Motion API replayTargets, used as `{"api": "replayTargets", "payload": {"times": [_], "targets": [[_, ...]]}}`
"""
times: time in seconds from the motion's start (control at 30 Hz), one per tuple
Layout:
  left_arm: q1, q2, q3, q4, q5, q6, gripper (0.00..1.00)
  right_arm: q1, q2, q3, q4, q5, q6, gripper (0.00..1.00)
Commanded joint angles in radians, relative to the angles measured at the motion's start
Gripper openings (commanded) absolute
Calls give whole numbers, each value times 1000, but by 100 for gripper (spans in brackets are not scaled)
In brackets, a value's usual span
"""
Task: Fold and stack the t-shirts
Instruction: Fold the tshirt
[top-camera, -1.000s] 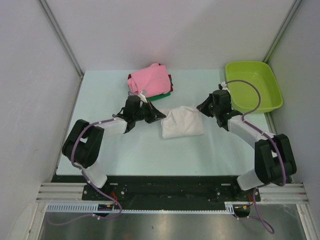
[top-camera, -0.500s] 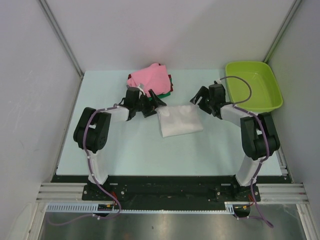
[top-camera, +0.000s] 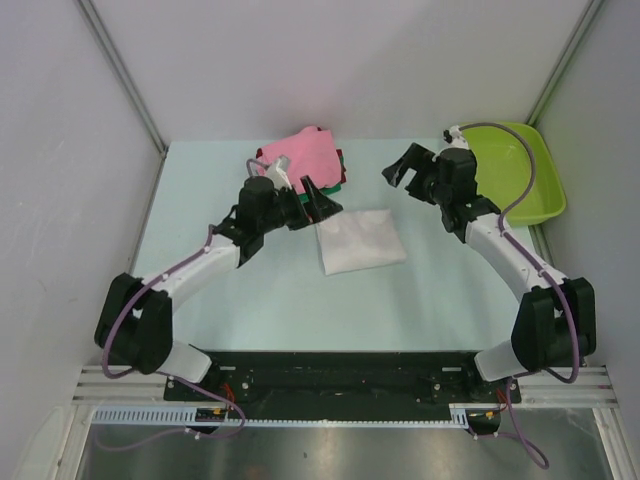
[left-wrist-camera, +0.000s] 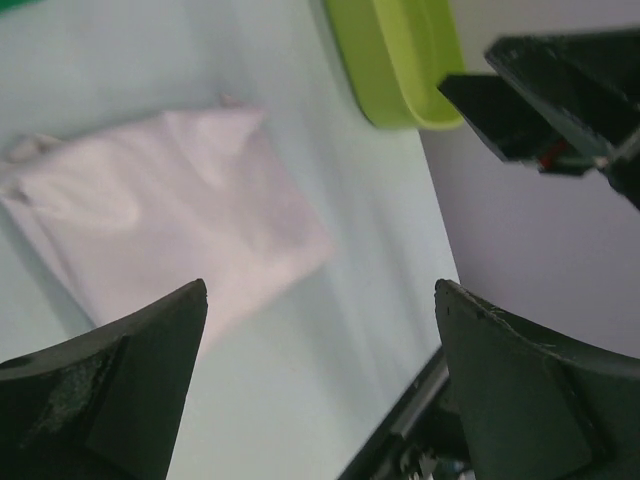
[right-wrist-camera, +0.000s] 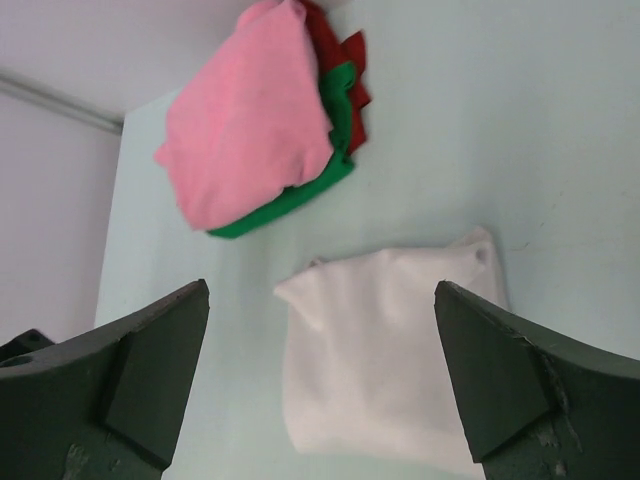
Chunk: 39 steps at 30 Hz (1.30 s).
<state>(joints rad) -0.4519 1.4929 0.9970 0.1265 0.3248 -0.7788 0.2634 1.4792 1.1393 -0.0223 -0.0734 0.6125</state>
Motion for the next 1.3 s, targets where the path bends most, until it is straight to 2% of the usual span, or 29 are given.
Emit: {"api": "replayTargets", "payload": {"times": [0.0, 0.1, 0.13, 0.23, 0.27, 0.33, 0.37, 0.5, 0.63, 0.73, 0.8, 0.83, 0.87, 0.97, 1.0, 1.27], "targets": [[-67, -75, -145, 126, 74, -57, 100, 17, -46, -1, -146, -130, -52, 100], [-100, -118, -219, 130, 60, -82, 100, 59, -98, -27, -206, -129, -94, 100], [-109, -132, -239, 128, 33, -86, 100, 106, -111, -38, -240, -118, -155, 100], [-133, -200, -357, 180, -7, -152, 100, 187, -140, -39, -330, -48, -259, 100], [-133, -219, -444, 240, -33, -178, 100, 251, -148, -38, -353, 8, -282, 100], [-133, -301, -526, 298, -56, -215, 100, 325, -169, -38, -414, 73, -335, 100], [-133, -328, -561, 276, -88, -212, 100, 395, -175, -38, -439, 192, -386, 100], [-133, -439, -580, 145, -121, -145, 100, 566, -172, -38, -580, 436, -470, 100], [-122, -535, -603, -3, -191, -108, 100, 775, -139, -53, -630, 798, -560, 100], [-96, -580, -606, -60, -217, -63, 100, 887, -138, -137, -536, 953, -660, 100], [-65, -580, -609, -80, -234, -47, 100, 940, -143, -202, -428, 959, -753, 98], [-48, -568, -607, -115, -237, -48, 100, 953, -155, -229, -377, 946, -789, 92], [-27, -563, -613, -111, -218, -45, 100, 971, -161, -310, -261, 934, -898, 90], [12, -536, -644, -85, -190, -18, 100, 1042, -168, -439, -76, 991, -1080, 96], [16, -528, -644, -79, -194, -10, 100, 1028, -166, -446, -73, 963, -1099, 100], [28, -402, -630, -4, -136, 41, 100, 993, -96, -492, 56, 930, -1135, 100]]}}
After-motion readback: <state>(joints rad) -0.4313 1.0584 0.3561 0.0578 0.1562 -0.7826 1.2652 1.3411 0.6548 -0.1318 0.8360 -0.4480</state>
